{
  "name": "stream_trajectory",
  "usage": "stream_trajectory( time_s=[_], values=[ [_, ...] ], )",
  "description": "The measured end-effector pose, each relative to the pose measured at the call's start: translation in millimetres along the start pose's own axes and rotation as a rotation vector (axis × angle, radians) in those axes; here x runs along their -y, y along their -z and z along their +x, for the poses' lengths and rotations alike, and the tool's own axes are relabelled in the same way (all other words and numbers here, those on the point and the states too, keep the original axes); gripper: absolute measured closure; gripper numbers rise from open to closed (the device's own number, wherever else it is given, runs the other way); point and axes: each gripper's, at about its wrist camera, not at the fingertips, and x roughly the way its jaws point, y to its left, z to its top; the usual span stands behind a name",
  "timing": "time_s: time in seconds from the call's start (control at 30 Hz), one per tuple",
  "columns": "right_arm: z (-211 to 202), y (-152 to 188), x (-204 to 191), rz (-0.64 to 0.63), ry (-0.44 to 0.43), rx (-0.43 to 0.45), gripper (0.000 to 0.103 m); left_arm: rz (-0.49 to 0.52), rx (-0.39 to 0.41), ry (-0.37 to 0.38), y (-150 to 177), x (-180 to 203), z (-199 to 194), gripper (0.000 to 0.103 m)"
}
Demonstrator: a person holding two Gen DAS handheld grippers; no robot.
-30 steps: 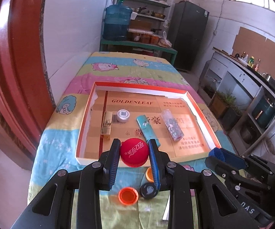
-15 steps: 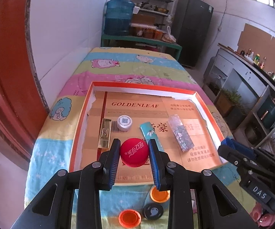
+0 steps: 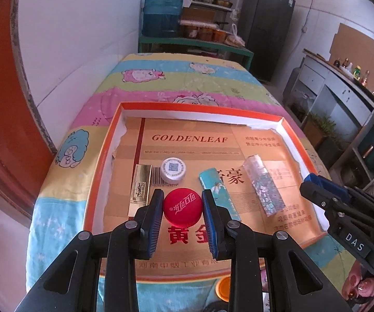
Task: Organize rigid objects
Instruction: 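Carry the red and blue caps over the box with both tools, then lower both caps into the box and open both tools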
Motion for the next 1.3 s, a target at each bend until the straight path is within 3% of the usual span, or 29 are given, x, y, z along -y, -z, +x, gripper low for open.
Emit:
stream_trajectory(
  time_s=[0.7,1.1,1.3],
  values=[
    [35,-2,0,-0.037,0.027,-0.071,0.073,0.026,-0.074,-0.02,0,1,42,0.072],
    [42,2,0,-0.049,0.039,-0.093,0.073,0.05,-0.067,-0.03,2,5,46,0.072],
    [45,1,-4,-0.073,0.06,-0.097,0.072,0.067,-0.07,-0.037,2,8,45,0.066]
  ],
)
